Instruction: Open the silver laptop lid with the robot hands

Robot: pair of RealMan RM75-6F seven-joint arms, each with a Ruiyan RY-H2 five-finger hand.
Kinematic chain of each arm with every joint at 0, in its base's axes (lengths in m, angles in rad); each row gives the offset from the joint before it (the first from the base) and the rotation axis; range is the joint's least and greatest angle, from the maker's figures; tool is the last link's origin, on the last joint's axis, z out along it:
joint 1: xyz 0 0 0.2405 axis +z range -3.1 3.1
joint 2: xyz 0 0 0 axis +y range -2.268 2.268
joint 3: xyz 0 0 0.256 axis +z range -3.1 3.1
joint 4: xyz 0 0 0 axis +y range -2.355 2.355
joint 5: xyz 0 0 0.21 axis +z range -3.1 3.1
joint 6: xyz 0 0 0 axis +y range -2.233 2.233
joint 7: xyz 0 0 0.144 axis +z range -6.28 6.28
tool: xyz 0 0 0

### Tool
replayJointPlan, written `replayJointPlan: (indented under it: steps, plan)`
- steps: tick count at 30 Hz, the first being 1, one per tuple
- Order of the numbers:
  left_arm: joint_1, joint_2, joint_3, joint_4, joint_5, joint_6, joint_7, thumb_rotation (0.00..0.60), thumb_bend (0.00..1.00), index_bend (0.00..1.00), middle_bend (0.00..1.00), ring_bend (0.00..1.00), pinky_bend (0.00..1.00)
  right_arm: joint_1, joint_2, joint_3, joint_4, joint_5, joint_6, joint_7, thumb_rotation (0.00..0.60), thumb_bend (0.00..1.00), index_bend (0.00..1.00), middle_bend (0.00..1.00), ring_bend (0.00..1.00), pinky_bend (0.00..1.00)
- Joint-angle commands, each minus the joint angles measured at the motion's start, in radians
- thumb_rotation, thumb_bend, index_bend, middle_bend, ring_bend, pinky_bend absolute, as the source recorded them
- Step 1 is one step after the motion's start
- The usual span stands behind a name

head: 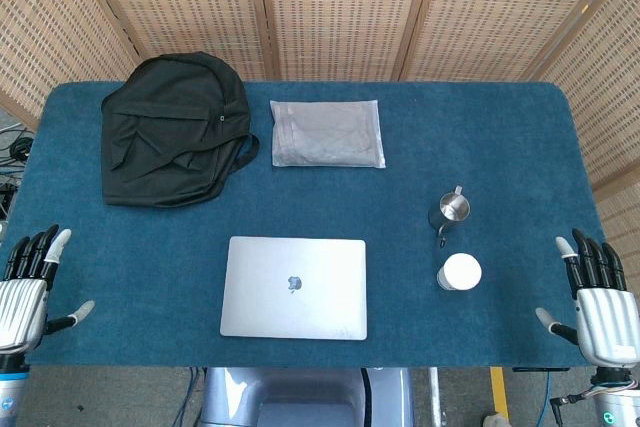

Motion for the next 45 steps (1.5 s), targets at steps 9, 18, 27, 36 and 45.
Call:
replayJointPlan:
  steps: [9, 18, 27, 36, 45]
  plan:
    - [-0.011, 0.002, 0.016, -0.01, 0.022, -0.023, -0.031, 0.6, 0.0, 0.0, 0.0, 0.0, 0.0, 0.002, 0.0, 0.001, -0.002, 0.0, -0.001, 0.009, 0.6, 0.0, 0.03, 0.0, 0.0, 0.0]
    - [-0.129, -0.055, 0.069, -0.039, 0.218, -0.163, 0.007, 0.6, 0.0, 0.0, 0.0, 0.0, 0.0, 0.001, 0.01, 0.016, 0.0, 0.031, -0.002, 0.06, 0.6, 0.0, 0.03, 0.0, 0.0, 0.0]
    - [-0.288, -0.225, 0.086, -0.038, 0.368, -0.336, -0.057, 0.6, 0.0, 0.0, 0.0, 0.0, 0.0, -0.005, 0.024, 0.016, 0.006, 0.029, 0.004, 0.131, 0.6, 0.0, 0.03, 0.0, 0.0, 0.0]
    - [-0.378, -0.383, 0.027, 0.032, 0.268, -0.536, 0.087, 0.6, 0.0, 0.0, 0.0, 0.0, 0.0, -0.007, 0.033, 0.018, 0.016, 0.039, 0.001, 0.174, 0.6, 0.0, 0.03, 0.0, 0.0, 0.0]
    - [-0.43, -0.465, -0.014, 0.077, 0.17, -0.628, 0.199, 0.6, 0.0, 0.0, 0.0, 0.0, 0.0, -0.003, 0.034, 0.02, 0.024, 0.05, -0.01, 0.183, 0.6, 0.0, 0.03, 0.0, 0.0, 0.0]
